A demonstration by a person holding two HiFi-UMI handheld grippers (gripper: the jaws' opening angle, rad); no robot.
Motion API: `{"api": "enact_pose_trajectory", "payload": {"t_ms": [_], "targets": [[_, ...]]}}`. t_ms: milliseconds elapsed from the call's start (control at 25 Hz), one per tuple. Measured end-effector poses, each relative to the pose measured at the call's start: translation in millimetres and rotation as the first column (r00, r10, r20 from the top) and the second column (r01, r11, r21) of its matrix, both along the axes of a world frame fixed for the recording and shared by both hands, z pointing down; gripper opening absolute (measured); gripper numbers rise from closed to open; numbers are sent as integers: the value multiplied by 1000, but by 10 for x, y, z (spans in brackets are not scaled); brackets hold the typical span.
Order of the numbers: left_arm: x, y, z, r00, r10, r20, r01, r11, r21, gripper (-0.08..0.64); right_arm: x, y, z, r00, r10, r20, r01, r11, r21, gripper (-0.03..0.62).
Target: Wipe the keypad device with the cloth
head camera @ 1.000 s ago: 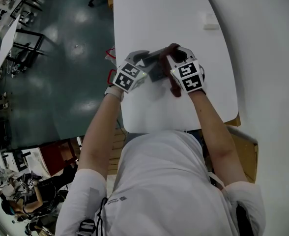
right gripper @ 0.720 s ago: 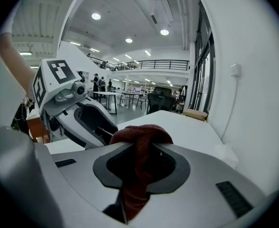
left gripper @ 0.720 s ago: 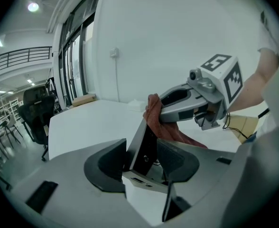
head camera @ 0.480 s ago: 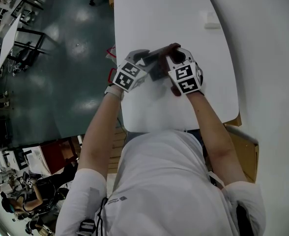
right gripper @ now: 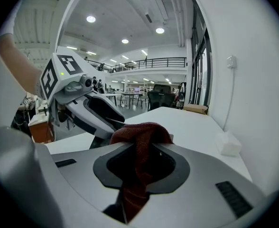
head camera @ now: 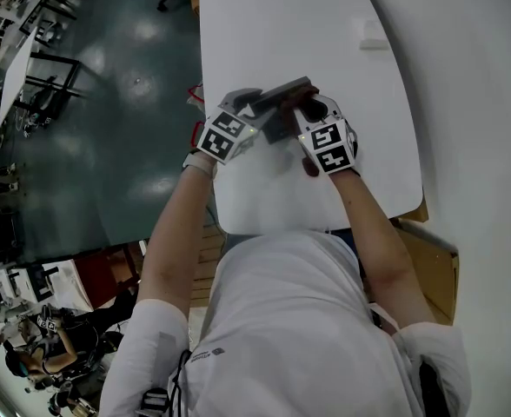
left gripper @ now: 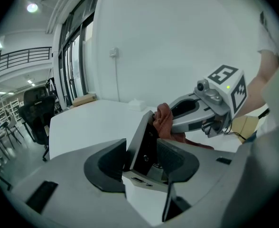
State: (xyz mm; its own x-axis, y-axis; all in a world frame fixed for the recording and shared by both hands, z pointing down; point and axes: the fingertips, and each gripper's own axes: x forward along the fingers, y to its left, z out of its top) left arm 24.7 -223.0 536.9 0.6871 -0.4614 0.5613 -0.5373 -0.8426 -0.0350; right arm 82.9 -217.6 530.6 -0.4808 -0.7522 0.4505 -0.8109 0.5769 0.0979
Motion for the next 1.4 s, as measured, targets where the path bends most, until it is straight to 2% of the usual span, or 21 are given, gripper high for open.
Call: {"api": "enact_pose_trajectory", "payload": {"t_ms": [360,560,760,960,1080,1400], "targets": [[-7,21,-22,1000,-2,11,2,1000,-8,196,51,143,209,1000,4,3,-4,999,-40,77],[-49,45,-42,1000,-7,22,7,1000,-14,195,108,240,372,995,26,92,-14,992,-127,77],[-70,33,-9,999,-8,42,9,1000,-21,195,106,241,383,998,8,57,0,991,-136,77],[-40,51,0,1000,-13,24,13,1000,-10,196,142,353,473,999,-17,-38,12,992,-123,77],[-25,52,-21,1000,-16,25,17,1000,-13,196,171,380,516,998,-25,-65,16,992,-128,77],[-98,80,-21,999,-27,32,27,999,-20,193,233,520,696,997,-15,-81,-3,976,-216,77]]}}
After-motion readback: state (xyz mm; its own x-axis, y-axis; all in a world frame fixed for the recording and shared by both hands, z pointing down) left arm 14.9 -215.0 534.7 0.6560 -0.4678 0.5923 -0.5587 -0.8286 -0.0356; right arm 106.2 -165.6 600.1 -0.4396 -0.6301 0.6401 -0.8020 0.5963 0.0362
